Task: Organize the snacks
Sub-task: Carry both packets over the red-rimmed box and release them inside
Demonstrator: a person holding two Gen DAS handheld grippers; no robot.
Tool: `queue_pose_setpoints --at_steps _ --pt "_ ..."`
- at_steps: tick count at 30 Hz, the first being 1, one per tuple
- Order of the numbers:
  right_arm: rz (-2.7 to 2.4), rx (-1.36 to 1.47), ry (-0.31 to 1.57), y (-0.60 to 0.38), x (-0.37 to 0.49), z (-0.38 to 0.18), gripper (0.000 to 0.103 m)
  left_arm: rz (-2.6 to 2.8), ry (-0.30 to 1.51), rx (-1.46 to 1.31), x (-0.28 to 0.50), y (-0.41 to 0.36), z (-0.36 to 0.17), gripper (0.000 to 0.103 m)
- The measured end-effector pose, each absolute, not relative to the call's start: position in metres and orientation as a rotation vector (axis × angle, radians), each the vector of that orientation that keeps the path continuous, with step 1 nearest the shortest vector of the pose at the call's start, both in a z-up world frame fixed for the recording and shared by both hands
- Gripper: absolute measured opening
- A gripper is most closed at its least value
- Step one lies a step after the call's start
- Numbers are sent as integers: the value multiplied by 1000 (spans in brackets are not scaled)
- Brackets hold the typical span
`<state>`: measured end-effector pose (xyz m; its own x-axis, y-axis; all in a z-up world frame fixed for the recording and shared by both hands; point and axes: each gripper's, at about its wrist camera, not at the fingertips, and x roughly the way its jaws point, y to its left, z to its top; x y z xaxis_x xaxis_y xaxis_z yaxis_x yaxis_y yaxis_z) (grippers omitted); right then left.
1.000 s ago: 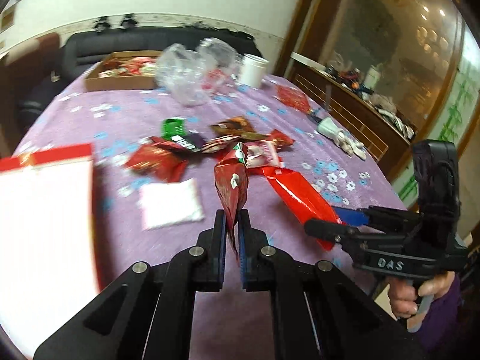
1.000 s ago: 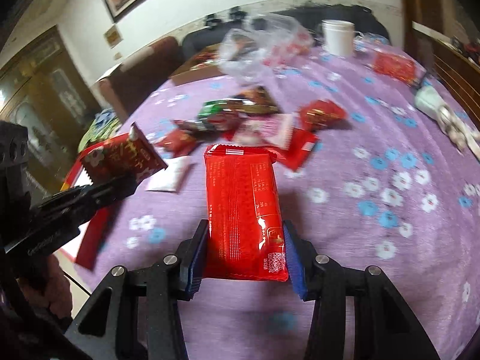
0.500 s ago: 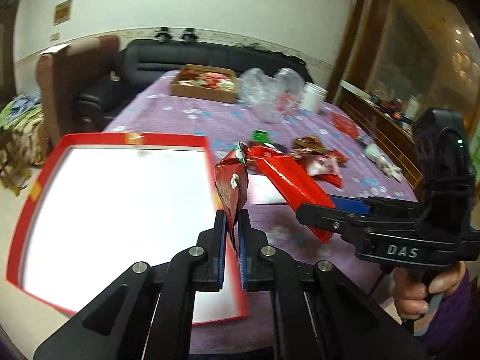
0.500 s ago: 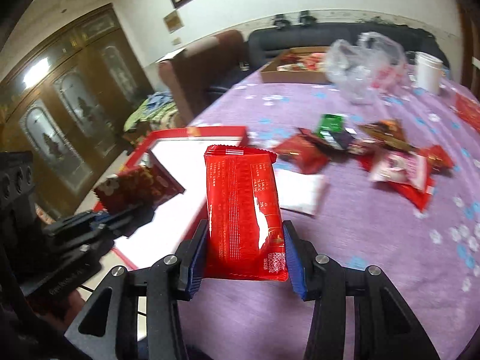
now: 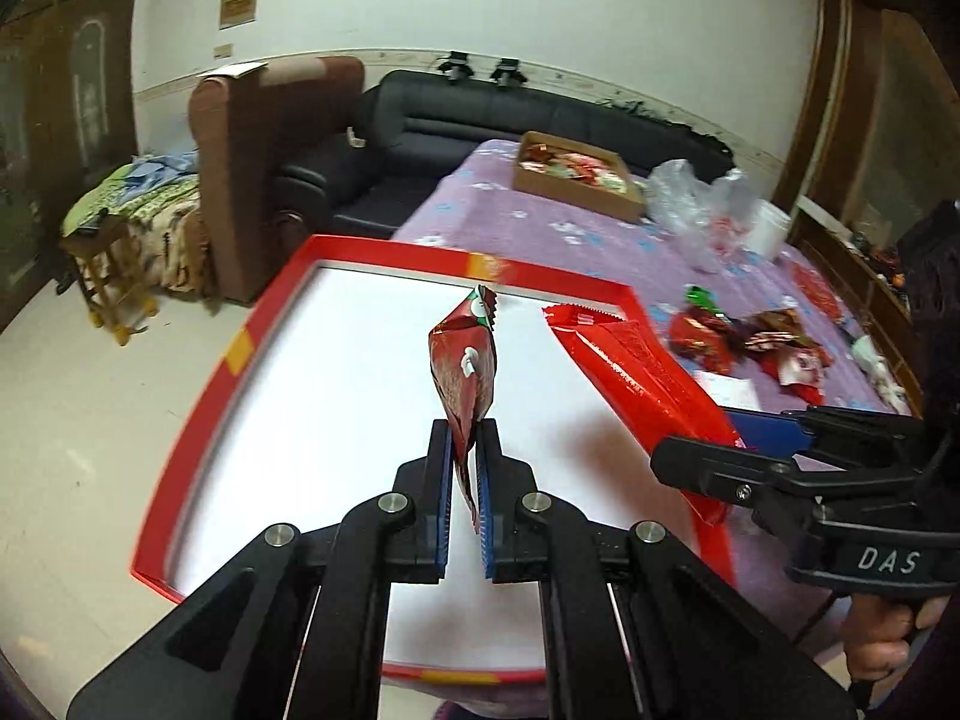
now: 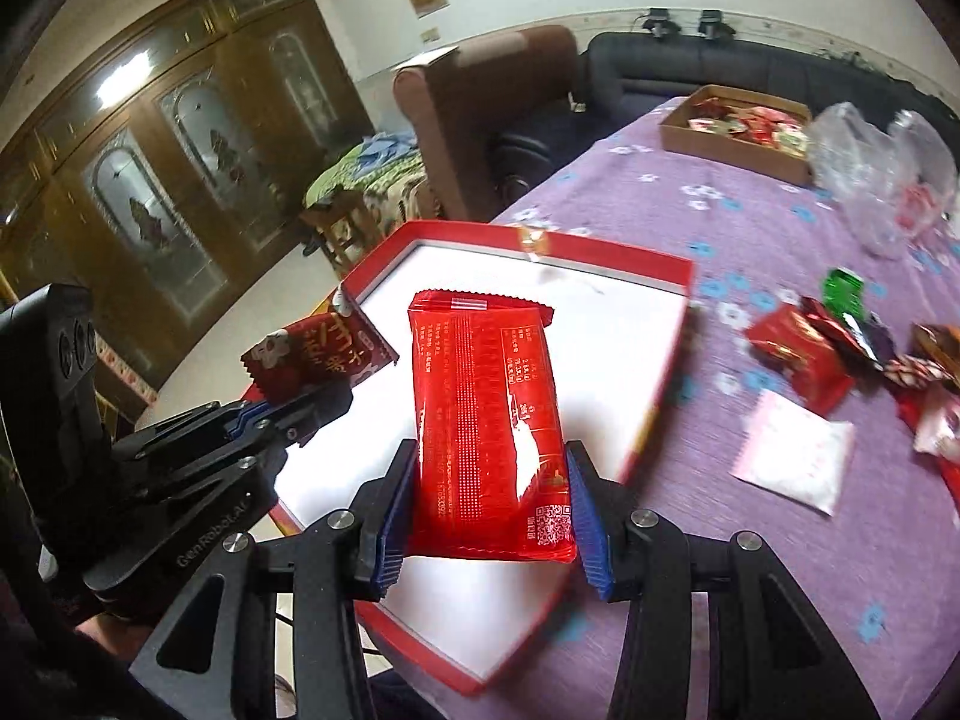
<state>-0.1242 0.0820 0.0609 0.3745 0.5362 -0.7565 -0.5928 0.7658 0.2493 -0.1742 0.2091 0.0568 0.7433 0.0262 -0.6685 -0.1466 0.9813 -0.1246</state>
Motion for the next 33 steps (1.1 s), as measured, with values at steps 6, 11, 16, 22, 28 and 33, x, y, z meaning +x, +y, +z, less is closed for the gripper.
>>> queue_pose_setpoints --at_steps 6,11,16,22,28,33 --pt "730 -106 979 107 -115 47 47 153 741 -143 -166 222 48 5" --pt "719 -130 1004 117 -105 33 48 207 757 -104 -157 228 41 6" --pt "708 -145 1019 122 -99 28 48 253 761 -59 -152 232 37 6" --pt "714 -165 990 124 -96 31 50 298 742 -9 -151 232 40 6" --pt "716 -154 956 117 -97 41 50 336 734 25 -153 232 42 6" --pt "708 -138 951 110 -96 43 50 372 715 48 -155 232 47 12"
